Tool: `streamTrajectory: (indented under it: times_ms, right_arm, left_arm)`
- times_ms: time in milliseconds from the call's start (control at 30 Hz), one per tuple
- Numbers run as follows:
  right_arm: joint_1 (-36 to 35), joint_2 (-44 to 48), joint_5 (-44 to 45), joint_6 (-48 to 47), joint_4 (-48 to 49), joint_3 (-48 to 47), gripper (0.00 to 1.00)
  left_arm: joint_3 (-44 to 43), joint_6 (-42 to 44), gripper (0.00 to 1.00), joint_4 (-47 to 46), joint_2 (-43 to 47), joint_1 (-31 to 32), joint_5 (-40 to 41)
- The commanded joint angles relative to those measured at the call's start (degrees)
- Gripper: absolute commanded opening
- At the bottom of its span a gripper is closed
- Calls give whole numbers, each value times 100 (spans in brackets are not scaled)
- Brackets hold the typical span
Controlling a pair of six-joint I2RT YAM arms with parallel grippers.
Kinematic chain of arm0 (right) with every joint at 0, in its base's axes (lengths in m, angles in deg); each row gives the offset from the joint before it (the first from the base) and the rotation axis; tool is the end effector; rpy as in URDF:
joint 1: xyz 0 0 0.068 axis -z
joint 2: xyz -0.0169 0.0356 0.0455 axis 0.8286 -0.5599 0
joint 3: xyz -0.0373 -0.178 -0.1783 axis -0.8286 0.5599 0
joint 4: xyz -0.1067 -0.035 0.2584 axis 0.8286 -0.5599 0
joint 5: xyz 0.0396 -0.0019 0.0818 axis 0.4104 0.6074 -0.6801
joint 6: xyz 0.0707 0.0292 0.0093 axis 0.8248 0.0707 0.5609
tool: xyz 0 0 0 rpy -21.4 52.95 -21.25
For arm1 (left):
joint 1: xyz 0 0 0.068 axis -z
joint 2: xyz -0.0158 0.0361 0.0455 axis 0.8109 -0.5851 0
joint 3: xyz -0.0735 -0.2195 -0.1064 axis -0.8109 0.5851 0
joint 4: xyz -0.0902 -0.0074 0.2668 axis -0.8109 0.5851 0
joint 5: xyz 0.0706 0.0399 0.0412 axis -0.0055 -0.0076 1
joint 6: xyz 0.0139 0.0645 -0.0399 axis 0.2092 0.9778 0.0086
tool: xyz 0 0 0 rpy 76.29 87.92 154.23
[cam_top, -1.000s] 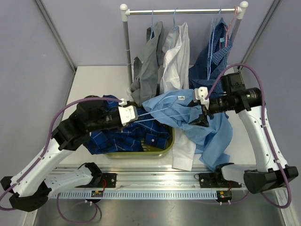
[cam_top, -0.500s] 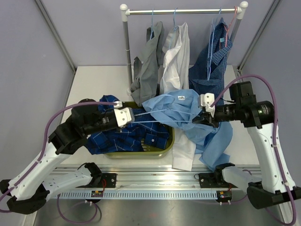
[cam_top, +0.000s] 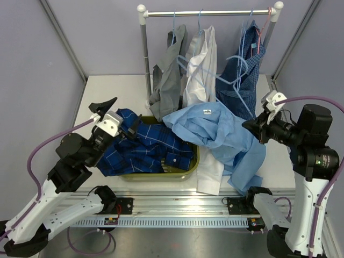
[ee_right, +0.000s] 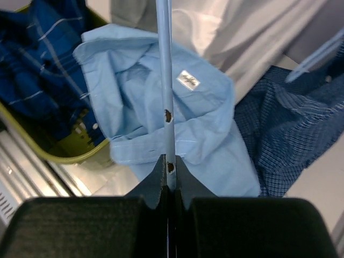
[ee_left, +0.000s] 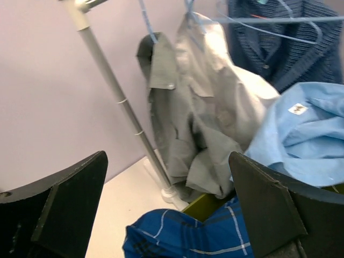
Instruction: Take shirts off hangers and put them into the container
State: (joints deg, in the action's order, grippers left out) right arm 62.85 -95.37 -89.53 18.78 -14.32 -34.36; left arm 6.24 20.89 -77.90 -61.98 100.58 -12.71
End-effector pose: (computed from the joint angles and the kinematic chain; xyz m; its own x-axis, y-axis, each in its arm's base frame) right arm 0.1491 0.0323 0.4457 -0.0947 -0.3294 -0.9394 -0.7452 0.6492 -0.1526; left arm 0.1364 -0.1249 0.4368 0.3407 0.2013 -0.9184 0.4861 0.7984 0.3553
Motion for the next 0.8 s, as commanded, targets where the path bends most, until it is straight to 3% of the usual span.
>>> streamTrajectory:
  times_ms: [0,200,367,533,633,767]
  right_arm:
    - [101,-66,1102,1439,972,-65,0]
    - [128,-101,2475,2188,1289,-83,0]
    - [128,-408,2265,2575,1527,-21,0]
    - [58,-1356,2254,3101,1677,-714,0]
    - [-310,-1911,2955,3269,1589,-1303,0]
    - [-1363,-2298,3958,3313,1676,-1682,0]
  left_arm:
    - [374,139,99,-657,50,-7,848]
    - [1130,7,99,-718,67,-7,901]
    - [1306,7,99,-744,68,1,866]
    - [1324,-37,99,-736,50,-16,796]
    - [1350,-64,99,-709,94,-7,813]
    - [1386,-46,99,-744,147,-16,840]
